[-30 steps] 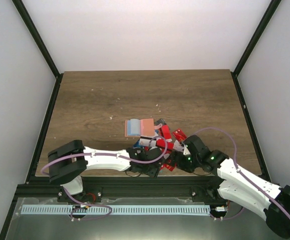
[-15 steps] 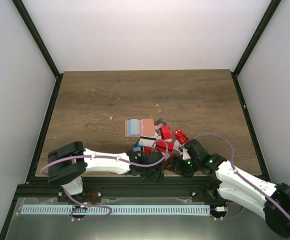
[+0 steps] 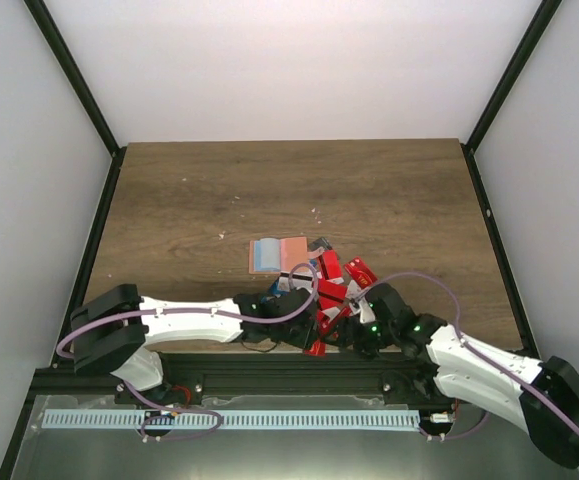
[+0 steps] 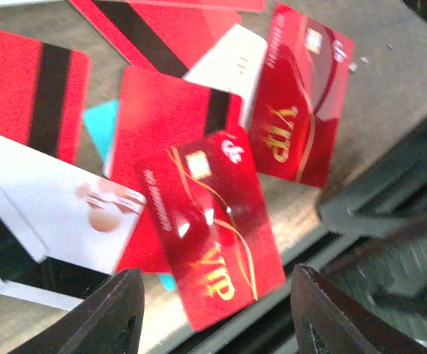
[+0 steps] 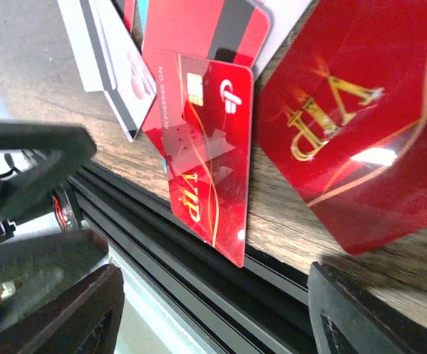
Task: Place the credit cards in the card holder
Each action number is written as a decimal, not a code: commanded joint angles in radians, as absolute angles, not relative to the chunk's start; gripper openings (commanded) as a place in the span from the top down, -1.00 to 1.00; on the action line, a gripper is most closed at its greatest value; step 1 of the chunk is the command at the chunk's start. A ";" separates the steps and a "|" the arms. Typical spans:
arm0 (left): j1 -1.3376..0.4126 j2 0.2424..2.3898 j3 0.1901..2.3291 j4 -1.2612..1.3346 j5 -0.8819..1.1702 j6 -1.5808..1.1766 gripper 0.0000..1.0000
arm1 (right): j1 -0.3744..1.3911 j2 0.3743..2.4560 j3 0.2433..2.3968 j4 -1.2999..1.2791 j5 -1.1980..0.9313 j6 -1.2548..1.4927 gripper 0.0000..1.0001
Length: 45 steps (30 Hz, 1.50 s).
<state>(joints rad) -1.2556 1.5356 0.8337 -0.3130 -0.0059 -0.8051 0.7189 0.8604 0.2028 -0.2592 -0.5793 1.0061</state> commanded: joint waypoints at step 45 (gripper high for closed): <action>-1.153 1.700 0.817 -0.101 0.143 -0.693 -0.02 | 0.871 1.028 0.093 0.127 -0.492 1.221 0.22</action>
<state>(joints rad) -1.1389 1.6947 0.8326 -0.0906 0.1184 -0.6777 0.8677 1.0008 0.0975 0.0616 -0.5308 1.2209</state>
